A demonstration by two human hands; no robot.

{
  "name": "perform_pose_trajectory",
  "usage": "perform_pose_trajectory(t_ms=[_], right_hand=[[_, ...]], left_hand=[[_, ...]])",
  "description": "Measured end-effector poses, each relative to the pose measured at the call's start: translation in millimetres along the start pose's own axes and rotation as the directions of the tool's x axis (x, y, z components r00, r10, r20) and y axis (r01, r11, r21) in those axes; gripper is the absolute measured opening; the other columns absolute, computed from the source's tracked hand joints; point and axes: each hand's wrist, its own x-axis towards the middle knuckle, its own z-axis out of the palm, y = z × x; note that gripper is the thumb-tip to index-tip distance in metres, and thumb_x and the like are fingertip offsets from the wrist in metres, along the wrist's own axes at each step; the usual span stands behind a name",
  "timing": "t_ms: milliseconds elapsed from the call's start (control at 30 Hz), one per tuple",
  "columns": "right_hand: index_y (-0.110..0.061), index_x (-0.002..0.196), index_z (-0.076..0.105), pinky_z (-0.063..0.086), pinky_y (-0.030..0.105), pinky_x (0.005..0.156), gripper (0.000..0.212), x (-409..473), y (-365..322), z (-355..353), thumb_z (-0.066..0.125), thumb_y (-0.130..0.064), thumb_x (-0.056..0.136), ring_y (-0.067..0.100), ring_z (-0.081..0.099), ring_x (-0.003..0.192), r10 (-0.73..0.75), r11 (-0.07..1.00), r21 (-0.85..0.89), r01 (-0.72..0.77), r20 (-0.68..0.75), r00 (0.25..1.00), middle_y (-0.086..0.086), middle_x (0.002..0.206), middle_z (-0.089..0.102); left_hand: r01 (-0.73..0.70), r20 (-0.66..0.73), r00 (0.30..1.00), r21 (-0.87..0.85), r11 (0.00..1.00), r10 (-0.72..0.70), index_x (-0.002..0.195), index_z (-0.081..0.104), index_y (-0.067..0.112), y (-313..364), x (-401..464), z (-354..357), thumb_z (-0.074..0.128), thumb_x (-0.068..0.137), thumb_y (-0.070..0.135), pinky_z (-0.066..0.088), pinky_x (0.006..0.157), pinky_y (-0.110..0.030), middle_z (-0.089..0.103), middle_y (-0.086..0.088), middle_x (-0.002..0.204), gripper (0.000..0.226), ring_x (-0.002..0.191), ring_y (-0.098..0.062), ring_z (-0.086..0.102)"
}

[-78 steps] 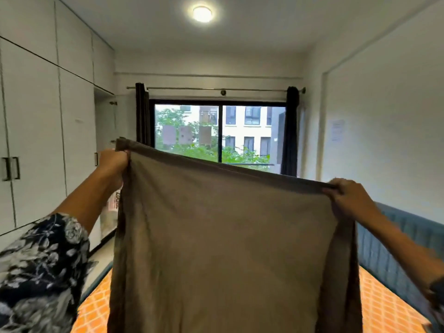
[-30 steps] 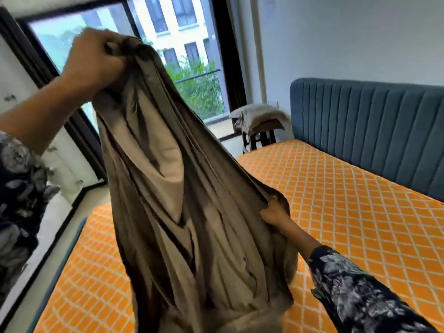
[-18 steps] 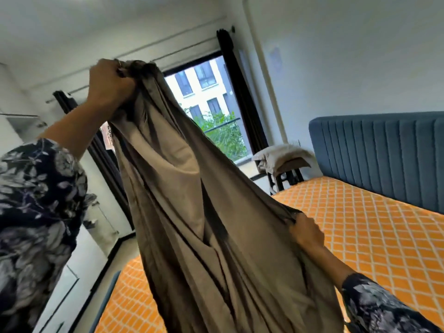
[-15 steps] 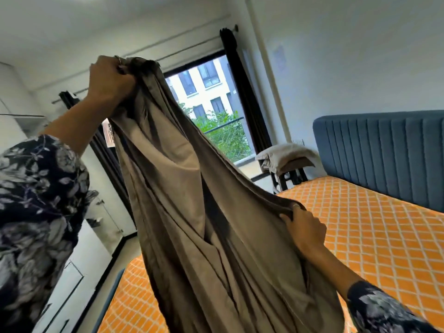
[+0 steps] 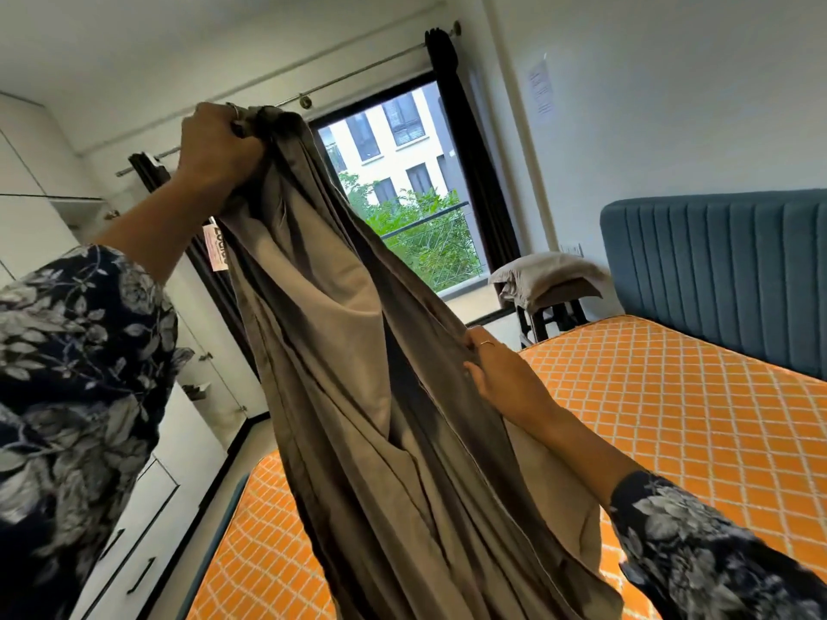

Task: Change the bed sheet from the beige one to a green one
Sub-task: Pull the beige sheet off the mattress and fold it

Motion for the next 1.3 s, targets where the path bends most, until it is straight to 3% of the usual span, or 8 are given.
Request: perform_pose_trajectory(t_ms=[100,233,333,400,667,867,1100,1300], right_hand=[[-0.036,0.126,0.026,0.051,0.042,0.064,0.046,-2,-2,-6,0.047,-0.009,0.095,0.029,0.062,0.071,0.046,0.998,0.033,-0.046,0.024,0.999,0.011,0.096,0.066],[-0.035,0.127,0.037,0.046,0.024,0.064,0.051,-25,-19,-37,0.046,0.001,0.092,0.018,0.057,0.07,-0.086,0.989,0.083,0.12,-0.331,0.94,0.0,0.101,0.059],[-0.01,0.113,0.062,0.054,0.028,0.065,0.032,-51,-39,-28,0.044,-0.007,0.086,0.026,0.065,0.075,-0.196,0.979,-0.104,0.175,-0.244,0.95,0.012,0.097,0.064],[-0.003,0.105,0.068,0.057,0.036,0.076,0.027,-61,-49,-8,0.05,0.0,0.086,0.031,0.065,0.086,-0.082,0.993,-0.096,0.071,-0.119,0.99,0.014,0.104,0.064],[-0.03,0.122,0.06,0.041,0.05,0.101,0.063,-66,-52,25,0.034,-0.071,0.084,0.038,0.042,0.128,0.303,0.903,-0.314,-0.294,-0.021,0.953,0.016,0.149,0.03],[-0.019,0.096,0.072,0.053,0.049,0.074,0.029,-63,-41,37,0.078,-0.034,0.072,0.037,0.063,0.098,0.245,0.84,-0.491,-0.23,-0.034,0.969,0.017,0.125,0.059],[-0.02,0.124,0.062,0.04,0.037,0.091,0.032,-61,-15,3,0.043,-0.03,0.101,0.024,0.059,0.107,0.107,0.953,-0.29,-0.084,0.066,0.992,-0.01,0.14,0.05],[0.001,0.111,0.067,0.035,0.025,0.078,0.025,-5,7,-92,0.049,-0.011,0.098,0.036,0.061,0.103,0.071,0.975,-0.22,-0.033,0.168,0.983,0.022,0.11,0.065]], left_hand=[[0.029,0.004,1.0,-0.002,1.0,-0.029,0.114,0.063,-0.002,-1,0,0,0.052,0.085,0.008,0.047,0.085,-0.034,0.063,-0.025,0.113,0.032,0.106,-0.034,0.06],[0.048,-0.002,0.999,0.006,0.999,-0.048,0.116,0.062,-0.002,-4,2,-1,0.053,0.086,0.008,0.048,0.086,-0.035,0.062,-0.025,0.115,0.032,0.106,-0.034,0.059],[0.039,-0.007,0.999,0.002,0.999,-0.039,0.114,0.062,-0.003,1,6,2,0.054,0.086,0.008,0.048,0.085,-0.034,0.062,-0.024,0.115,0.032,0.107,-0.034,0.059],[0.018,-0.001,1.0,-0.019,1.0,-0.018,0.112,0.064,-0.003,7,6,7,0.054,0.085,0.009,0.048,0.082,-0.03,0.063,-0.023,0.113,0.032,0.106,-0.032,0.06],[0.015,0.018,1.0,-0.04,0.999,-0.015,0.111,0.064,-0.004,11,2,11,0.055,0.083,0.01,0.053,0.088,-0.037,0.063,-0.023,0.112,0.033,0.105,-0.034,0.06],[0.048,0.007,0.999,-0.028,0.998,-0.048,0.113,0.062,-0.004,7,-6,9,0.053,0.084,0.006,0.049,0.083,-0.03,0.062,-0.023,0.115,0.031,0.107,-0.032,0.059],[0.062,0.037,0.997,0.001,0.998,-0.062,0.108,0.062,-0.01,-17,-17,6,0.051,0.084,0.004,0.047,0.08,-0.033,0.062,-0.029,0.11,0.029,0.104,-0.036,0.059],[0.088,0.108,0.99,0.039,0.995,-0.091,0.102,0.062,-0.011,-71,-25,-7,0.054,0.086,0.005,0.048,0.082,-0.043,0.061,-0.032,0.102,0.024,0.098,-0.041,0.06]])
